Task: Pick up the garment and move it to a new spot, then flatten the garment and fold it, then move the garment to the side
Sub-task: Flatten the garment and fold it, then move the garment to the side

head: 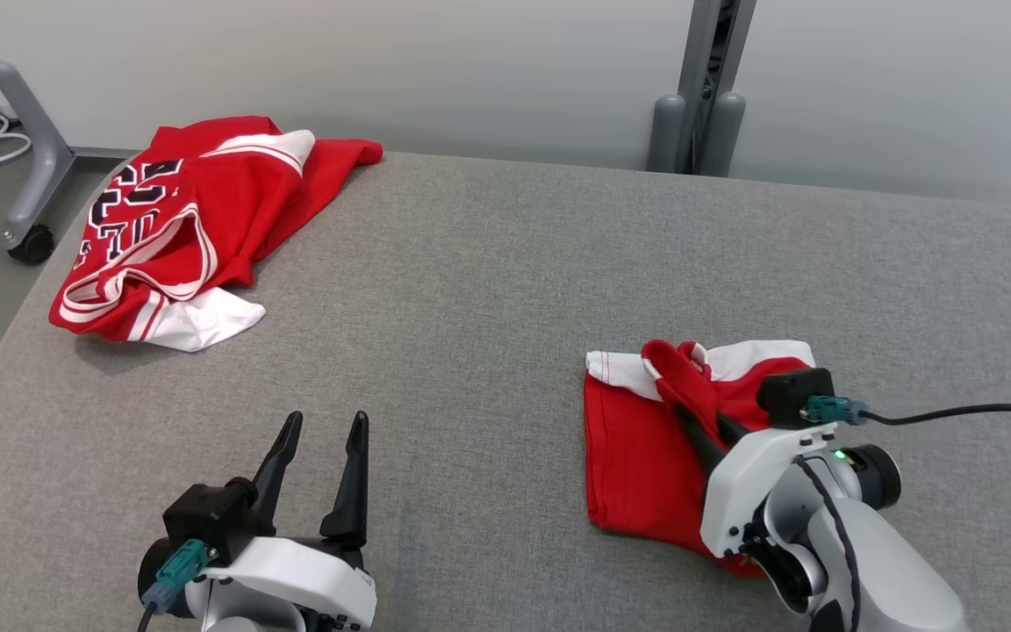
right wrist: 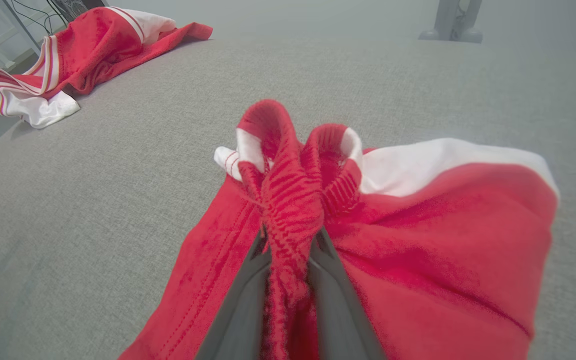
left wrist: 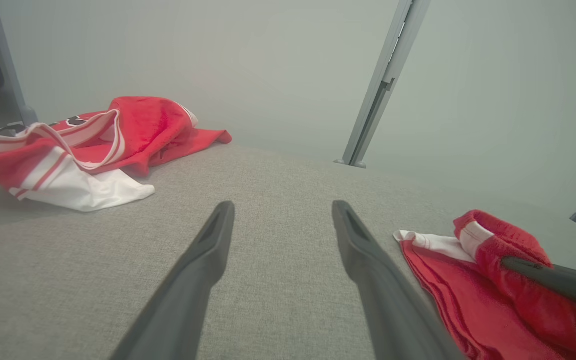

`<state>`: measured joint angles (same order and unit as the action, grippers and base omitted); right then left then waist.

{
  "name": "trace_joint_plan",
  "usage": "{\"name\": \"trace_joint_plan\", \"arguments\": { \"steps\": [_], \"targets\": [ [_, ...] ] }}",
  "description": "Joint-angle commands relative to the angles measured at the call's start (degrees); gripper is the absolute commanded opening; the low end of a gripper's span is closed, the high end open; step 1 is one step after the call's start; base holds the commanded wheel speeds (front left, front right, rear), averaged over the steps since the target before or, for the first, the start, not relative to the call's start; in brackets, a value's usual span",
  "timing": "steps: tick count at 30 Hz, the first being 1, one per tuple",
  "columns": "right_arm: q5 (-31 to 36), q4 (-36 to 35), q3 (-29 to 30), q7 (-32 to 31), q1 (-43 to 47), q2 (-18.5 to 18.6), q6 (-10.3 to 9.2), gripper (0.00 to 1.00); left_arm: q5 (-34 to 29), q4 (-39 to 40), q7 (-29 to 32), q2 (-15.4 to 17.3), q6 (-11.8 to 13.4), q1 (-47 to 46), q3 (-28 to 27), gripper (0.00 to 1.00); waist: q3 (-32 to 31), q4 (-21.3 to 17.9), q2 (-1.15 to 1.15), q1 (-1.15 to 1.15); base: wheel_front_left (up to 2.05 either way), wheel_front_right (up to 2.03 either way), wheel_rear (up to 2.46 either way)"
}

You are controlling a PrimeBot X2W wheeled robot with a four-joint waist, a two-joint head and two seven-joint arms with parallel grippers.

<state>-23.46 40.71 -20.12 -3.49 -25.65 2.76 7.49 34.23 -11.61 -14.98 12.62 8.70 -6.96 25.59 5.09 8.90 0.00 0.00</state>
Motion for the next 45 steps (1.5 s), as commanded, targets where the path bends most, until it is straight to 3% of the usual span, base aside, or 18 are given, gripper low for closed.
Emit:
{"name": "trace_joint_plan", "arguments": {
  "steps": [1, 8, 15, 23, 29, 34, 45],
  "targets": [
    [1.87, 1.41, -1.42, 1.3, -1.6, 0.26, 0.01, 1.0, -0.39, -0.23, -0.22, 0.12, -0.14, -0.36, -0.13, 1.0, -0.24, 0.19, 0.0, 0.0, 0.0, 0.0, 0.0],
    [7.0, 0.99, -6.26, 2.84, -2.39, 0.29, 0.01, 1.0, -0.46, -0.4, -0.23, 0.11, -0.35, 0.44, -0.33, 1.0, -1.0, -0.03, 0.0, 0.0, 0.0, 0.0, 0.0],
    [11.63, -5.39, -7.5, 3.39, 0.23, 0.31, 0.0, 1.0, -0.47, -0.04, -0.24, 0.41, 0.02, 1.03, -0.45, 1.0, -1.5, -1.47, 0.0, 0.0, 0.0, 0.0, 0.0],
    [14.66, -13.09, 2.63, 3.23, 3.59, 0.3, 0.0, 1.0, -0.38, 0.48, -0.16, 0.75, 0.37, 1.33, -0.36, 1.0, -1.71, -3.05, 0.0, 0.0, 0.0, 0.0, 0.0],
    [15.63, -15.51, 11.97, -0.73, 6.97, 0.25, 0.01, 1.0, -0.72, 1.39, 0.4, 1.26, 0.75, 1.27, -0.01, 1.0, -1.5, -3.45, 0.0, 0.0, 0.0, 0.0, 0.0],
    [13.11, -15.46, 15.35, -5.98, 8.33, 1.11, 0.01, 1.0, -1.07, 2.23, 0.9, 1.68, 1.07, 0.62, 0.25, 1.0, -0.66, -3.18, 0.0, 0.0, 0.0, 0.0, 0.0],
    [-0.39, -9.95, 19.02, -16.95, 5.82, 3.07, 0.01, 1.0, -1.29, 2.58, 0.82, 1.01, 1.28, -0.93, 0.65, 1.0, 2.37, 0.82, 0.0, 0.0, 0.0, 0.0, 0.0]
  ]
}}
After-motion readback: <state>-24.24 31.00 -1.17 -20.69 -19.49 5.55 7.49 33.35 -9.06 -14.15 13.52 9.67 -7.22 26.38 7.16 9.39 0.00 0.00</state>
